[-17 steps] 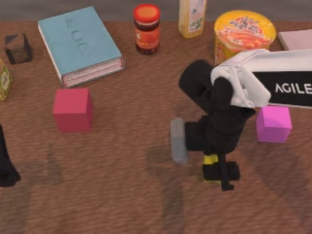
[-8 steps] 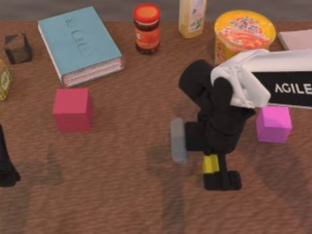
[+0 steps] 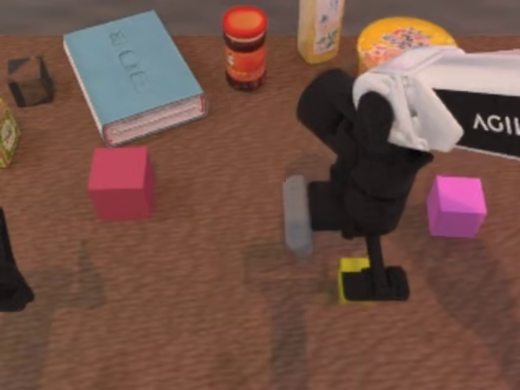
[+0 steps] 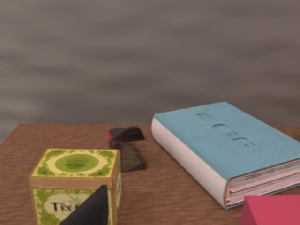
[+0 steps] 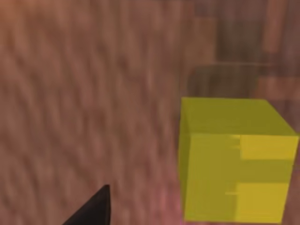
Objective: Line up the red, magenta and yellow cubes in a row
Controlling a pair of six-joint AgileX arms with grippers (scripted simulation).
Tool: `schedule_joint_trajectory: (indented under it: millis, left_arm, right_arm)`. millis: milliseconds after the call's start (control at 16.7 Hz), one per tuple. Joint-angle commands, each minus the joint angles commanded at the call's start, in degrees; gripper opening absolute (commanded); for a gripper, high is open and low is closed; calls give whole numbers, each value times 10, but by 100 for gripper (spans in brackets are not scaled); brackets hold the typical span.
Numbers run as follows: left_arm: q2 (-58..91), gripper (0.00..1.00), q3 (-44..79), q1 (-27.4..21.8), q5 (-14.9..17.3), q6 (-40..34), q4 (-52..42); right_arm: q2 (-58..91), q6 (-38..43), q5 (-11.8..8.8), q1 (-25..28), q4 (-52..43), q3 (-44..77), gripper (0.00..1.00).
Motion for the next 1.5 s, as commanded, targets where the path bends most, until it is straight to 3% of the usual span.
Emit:
schedule_joint_trajectory:
  millis: [180,480,720,960,1500]
  left_arm:
    - [0,100,0,0,0,0,0]
    - [0,100,0,0,0,0,0]
    - [0,100,0,0,0,0,0]
    - [0,100,0,0,0,0,0]
    - [0,100,0,0,0,0,0]
  right_arm:
    - [-20,0,0,0,-51,31,100]
    - [-21,1,0,-1,-56,34,100]
    - [-10,62,1,-20,-59,51,100]
    - [13,205,3,-69,-68,76,100]
    - [59,632,11,-206,-87,122,100]
